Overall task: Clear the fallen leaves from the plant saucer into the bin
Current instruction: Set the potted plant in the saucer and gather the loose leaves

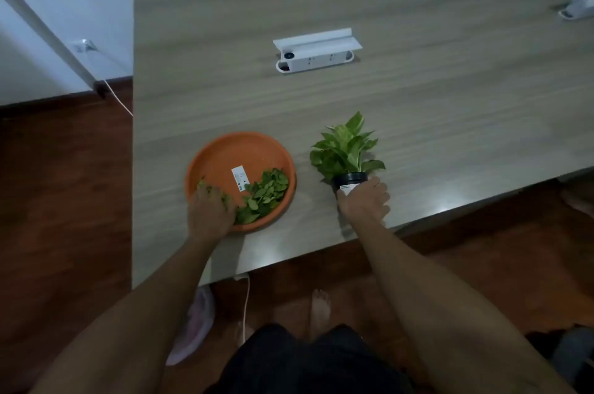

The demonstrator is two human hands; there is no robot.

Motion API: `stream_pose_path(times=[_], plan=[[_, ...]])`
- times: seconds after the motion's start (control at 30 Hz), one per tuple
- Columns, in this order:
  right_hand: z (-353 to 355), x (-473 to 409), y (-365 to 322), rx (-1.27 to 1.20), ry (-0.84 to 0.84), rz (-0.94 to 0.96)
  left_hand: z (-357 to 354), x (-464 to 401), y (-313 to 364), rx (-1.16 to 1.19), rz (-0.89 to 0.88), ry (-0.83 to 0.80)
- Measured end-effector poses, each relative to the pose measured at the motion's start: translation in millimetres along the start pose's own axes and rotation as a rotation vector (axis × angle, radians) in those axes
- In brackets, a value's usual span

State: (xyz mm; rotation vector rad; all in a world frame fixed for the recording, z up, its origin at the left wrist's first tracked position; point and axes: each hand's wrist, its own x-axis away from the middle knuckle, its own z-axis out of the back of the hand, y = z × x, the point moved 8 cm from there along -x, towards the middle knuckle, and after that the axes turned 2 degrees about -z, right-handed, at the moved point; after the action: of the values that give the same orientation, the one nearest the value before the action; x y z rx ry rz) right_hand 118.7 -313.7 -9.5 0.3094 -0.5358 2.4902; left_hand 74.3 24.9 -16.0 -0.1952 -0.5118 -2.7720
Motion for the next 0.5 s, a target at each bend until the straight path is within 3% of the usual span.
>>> stream_pose_path(times=[0.17,0.33,0.5], plan=[[-10,-17,0,-0.075,-0.069,0.049,1,-1,-29,-0.019,0.167,0.029],[-16,-30,-8,-0.191,-0.112,0.084,4,-1,-55,0.116,0.318,0.096],[-21,-35,-15,-0.253,-0.140,0.042,1,-6,-65,0.192,0.356,0.080]])
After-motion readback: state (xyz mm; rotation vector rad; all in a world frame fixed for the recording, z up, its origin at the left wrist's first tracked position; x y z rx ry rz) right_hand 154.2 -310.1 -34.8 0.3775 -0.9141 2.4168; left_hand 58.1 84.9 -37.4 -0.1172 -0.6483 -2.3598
